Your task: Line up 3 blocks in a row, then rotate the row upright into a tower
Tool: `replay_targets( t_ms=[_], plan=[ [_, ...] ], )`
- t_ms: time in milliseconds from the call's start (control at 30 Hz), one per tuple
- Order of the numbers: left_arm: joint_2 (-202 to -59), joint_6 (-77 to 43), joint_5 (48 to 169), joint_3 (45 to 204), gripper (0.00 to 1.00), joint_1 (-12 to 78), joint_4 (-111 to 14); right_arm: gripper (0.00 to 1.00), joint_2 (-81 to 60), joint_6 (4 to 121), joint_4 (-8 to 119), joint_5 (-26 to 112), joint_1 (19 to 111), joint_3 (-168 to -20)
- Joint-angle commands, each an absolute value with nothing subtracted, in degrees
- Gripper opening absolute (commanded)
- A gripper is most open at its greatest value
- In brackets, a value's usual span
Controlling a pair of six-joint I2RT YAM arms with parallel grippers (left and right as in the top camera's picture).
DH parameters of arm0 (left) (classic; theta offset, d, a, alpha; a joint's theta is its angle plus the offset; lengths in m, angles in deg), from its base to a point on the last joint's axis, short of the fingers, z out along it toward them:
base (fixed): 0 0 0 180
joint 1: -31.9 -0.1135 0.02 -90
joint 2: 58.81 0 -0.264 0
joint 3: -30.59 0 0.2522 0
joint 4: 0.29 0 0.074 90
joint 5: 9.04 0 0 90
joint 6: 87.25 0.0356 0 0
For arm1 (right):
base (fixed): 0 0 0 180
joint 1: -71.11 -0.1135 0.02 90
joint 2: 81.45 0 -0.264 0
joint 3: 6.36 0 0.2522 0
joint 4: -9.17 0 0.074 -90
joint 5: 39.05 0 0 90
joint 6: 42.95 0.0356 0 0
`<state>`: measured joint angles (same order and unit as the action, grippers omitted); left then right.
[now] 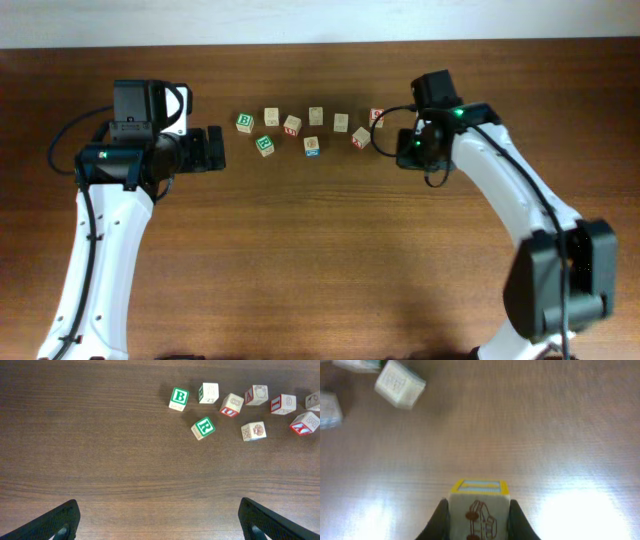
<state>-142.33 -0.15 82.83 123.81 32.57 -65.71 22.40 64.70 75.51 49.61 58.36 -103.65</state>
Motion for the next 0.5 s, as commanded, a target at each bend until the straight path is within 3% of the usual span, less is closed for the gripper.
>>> replay_targets(
  t_ms=[0, 233, 467],
  plan=[
    [-142.5, -0.9, 82.2, 124.9, 0.99, 32.5, -66.0, 0.05, 20.6, 60.7, 80.5, 50.2, 58.1, -104.0],
    [-142.5, -0.9, 82.2, 124.9, 0.99, 32.5, -66.0, 0.05, 20.7, 59.2, 66.9, 50.2, 58.1, -87.3],
    [-142.5, -0.9, 82.2, 124.9, 0.99, 32.5, -66.2, 0.06, 23.6, 58.0, 57.4, 50.1, 58.1, -80.7]
  ],
)
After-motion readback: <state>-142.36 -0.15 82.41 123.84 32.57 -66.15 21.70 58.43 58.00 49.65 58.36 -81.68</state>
